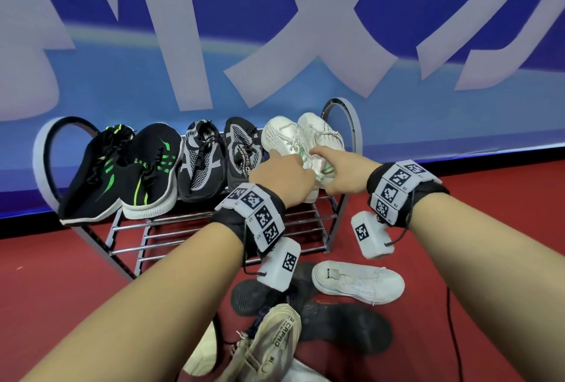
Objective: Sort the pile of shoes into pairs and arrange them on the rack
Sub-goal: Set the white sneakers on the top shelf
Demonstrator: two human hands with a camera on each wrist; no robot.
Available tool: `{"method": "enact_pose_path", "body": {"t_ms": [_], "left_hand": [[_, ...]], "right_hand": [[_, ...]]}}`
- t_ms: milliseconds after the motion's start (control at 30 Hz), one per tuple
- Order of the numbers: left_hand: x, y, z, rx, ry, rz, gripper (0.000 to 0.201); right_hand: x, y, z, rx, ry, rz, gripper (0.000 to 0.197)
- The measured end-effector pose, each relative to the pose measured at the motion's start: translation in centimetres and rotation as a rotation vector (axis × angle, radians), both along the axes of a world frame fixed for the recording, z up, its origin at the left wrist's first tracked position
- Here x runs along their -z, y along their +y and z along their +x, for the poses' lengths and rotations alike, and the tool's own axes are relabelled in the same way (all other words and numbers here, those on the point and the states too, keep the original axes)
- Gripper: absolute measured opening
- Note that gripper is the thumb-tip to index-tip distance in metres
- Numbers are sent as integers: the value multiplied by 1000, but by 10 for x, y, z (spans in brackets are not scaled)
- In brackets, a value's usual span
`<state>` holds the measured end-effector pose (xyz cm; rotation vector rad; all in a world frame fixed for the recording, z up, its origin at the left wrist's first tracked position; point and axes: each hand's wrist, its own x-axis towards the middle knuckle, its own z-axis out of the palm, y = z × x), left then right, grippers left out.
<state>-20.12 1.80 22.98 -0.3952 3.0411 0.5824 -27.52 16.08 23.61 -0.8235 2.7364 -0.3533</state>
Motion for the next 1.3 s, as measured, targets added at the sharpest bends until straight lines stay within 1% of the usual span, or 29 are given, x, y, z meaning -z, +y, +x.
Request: {"method": "enact_pose_path", "body": {"t_ms": [33,100,133,233,300,367,433,533,633,800,867,1000,1100,1300], "left_hand": [[-2,3,2,10,-6,-40,52],[-1,8,6,53,-14,-173,71],[0,10,7,79,0,-240,74],[14,14,11,151,50,-358,69],[25,17,12,167,110,-427,64],[32,16,11,172,182,-455,53],[35,14,7,194,206,-450,48],[35,6,1,204,196,-362,46],[35,-2,-7,204,192,-299,44],[32,-3,-16,165,142,-324,49],[31,-2,-16,159,125,-329,50],[34,-1,-17,123,145,-319,52],[38,1,-16,100,164,-320,54],[42,5,-18,80,169,-344,62]], "right_hand": [[2,0,1,-5,23,6,87],[11,-2,3,-2,119,10,89],[16,-3,4,5,178,16,89],[28,-6,6,67,277,28,92],[30,-5,6,108,252,-8,95],[28,-2,5,136,231,-62,91],[25,1,5,169,241,-125,86],[23,3,2,231,254,-212,84],[24,5,2,247,265,-232,79],[28,7,-1,212,282,-213,78],[31,6,-2,196,285,-208,75],[35,5,-4,154,293,-177,74],[43,6,-4,108,328,-128,79],[46,6,-4,41,440,-85,76]]}}
